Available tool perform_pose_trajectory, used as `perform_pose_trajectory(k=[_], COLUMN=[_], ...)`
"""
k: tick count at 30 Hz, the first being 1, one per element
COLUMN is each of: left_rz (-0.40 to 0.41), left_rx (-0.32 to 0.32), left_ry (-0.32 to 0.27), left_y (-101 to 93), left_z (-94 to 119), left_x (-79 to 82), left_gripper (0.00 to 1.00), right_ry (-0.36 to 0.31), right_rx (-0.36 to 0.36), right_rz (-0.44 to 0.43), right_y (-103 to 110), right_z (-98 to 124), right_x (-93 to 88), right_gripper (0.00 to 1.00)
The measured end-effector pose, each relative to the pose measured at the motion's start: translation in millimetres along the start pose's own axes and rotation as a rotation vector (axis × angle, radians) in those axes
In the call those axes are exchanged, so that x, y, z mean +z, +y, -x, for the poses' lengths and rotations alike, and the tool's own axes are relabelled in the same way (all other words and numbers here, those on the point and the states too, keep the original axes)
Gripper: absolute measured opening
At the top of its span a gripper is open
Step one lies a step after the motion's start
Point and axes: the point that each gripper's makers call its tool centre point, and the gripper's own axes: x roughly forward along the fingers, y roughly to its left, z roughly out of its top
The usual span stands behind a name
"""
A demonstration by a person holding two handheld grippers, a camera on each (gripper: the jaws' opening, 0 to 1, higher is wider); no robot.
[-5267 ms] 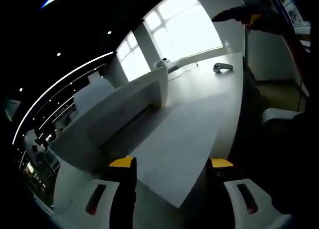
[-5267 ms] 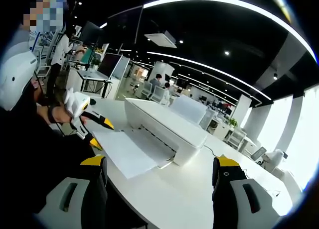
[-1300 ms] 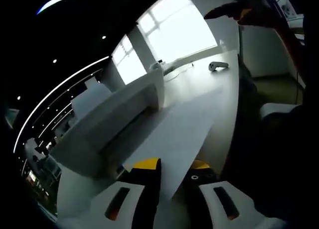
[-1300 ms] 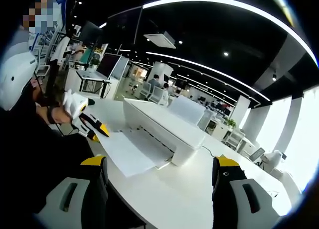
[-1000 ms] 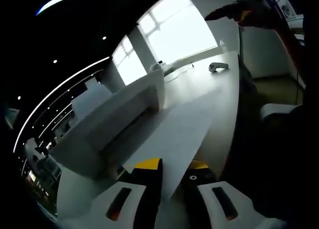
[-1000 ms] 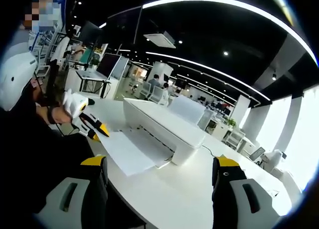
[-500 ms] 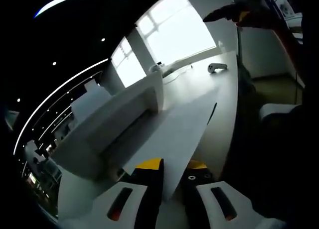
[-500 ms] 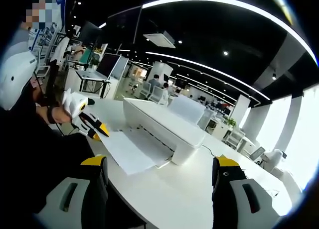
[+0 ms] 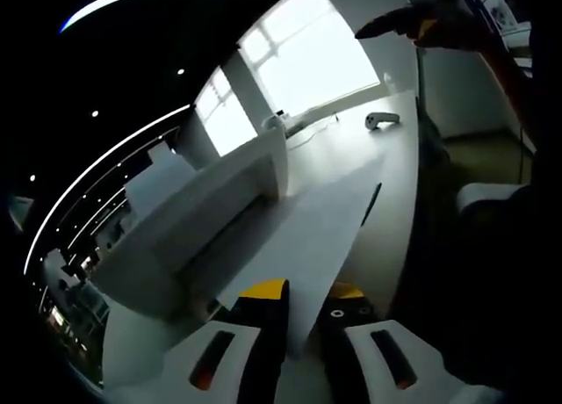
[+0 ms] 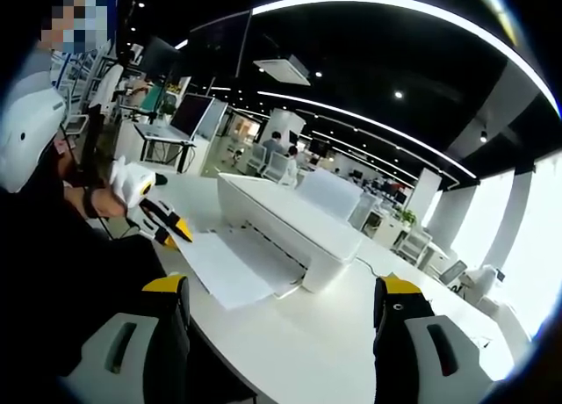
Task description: Remove the paper from the printer output slot and place it on top of the printer
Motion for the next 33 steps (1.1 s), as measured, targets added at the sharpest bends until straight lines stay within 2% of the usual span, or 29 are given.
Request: perform_pose_trajectory(k=[33], left_rz=[-0.007], left_rx=[-0.01], left_ry=[-0.001], left_y=[-2.7], left_z=[-0.7], left_x=[-0.6], left_gripper=[0.13], right_ry=[0.005], right_rx=[-0.001], right_rz=[-0.005], right_y=[-0.4], right_z=[0.2], right_x=[-3.8], right_gripper=[0.81])
